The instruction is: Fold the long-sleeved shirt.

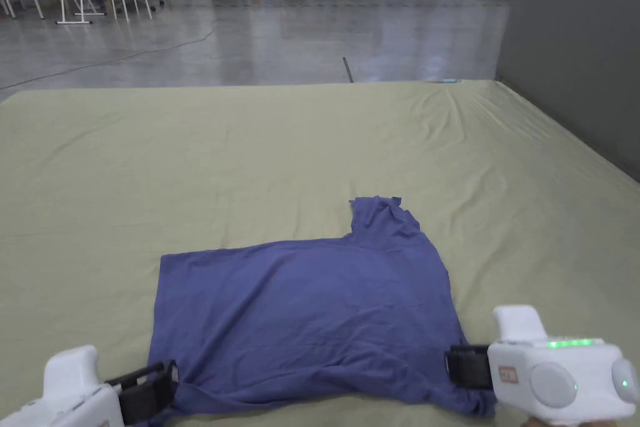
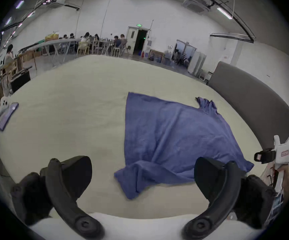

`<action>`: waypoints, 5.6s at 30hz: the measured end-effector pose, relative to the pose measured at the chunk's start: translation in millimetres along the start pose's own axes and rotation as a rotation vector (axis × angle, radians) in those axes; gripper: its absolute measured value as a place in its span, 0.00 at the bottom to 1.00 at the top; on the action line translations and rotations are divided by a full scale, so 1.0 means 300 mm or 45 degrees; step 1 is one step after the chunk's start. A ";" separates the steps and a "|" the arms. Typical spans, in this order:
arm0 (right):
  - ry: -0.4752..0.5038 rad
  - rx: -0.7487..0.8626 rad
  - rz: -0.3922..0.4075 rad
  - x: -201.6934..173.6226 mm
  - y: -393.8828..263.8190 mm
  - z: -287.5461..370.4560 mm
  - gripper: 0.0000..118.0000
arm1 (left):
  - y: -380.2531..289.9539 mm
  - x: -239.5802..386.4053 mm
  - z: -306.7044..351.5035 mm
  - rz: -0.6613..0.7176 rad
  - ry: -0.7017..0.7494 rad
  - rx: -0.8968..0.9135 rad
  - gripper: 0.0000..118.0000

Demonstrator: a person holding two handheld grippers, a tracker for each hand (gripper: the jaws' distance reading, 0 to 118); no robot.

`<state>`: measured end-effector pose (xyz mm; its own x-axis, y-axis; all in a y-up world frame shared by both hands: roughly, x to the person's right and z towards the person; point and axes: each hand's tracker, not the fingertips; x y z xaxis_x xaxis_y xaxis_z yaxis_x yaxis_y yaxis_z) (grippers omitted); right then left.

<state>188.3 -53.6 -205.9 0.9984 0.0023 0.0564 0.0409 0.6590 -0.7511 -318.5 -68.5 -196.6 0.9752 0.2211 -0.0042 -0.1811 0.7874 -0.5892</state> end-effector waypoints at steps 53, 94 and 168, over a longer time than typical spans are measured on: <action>-0.006 -0.147 0.020 0.074 0.809 -0.542 0.98 | 0.675 0.133 -0.689 -0.200 0.026 -0.177 0.02; 0.160 0.308 0.150 -0.049 1.270 0.019 0.04 | 1.127 0.207 -0.307 -0.089 -0.078 0.278 0.02; 0.054 0.279 0.075 -0.028 0.104 0.275 0.04 | 0.138 0.054 0.130 -0.131 0.010 0.197 0.02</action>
<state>177.9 29.0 -175.6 0.9997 0.0172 -0.0148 -0.0226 0.8064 -0.5909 -315.1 -10.0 -189.5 0.9905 0.1305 0.0431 -0.0967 0.8850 -0.4555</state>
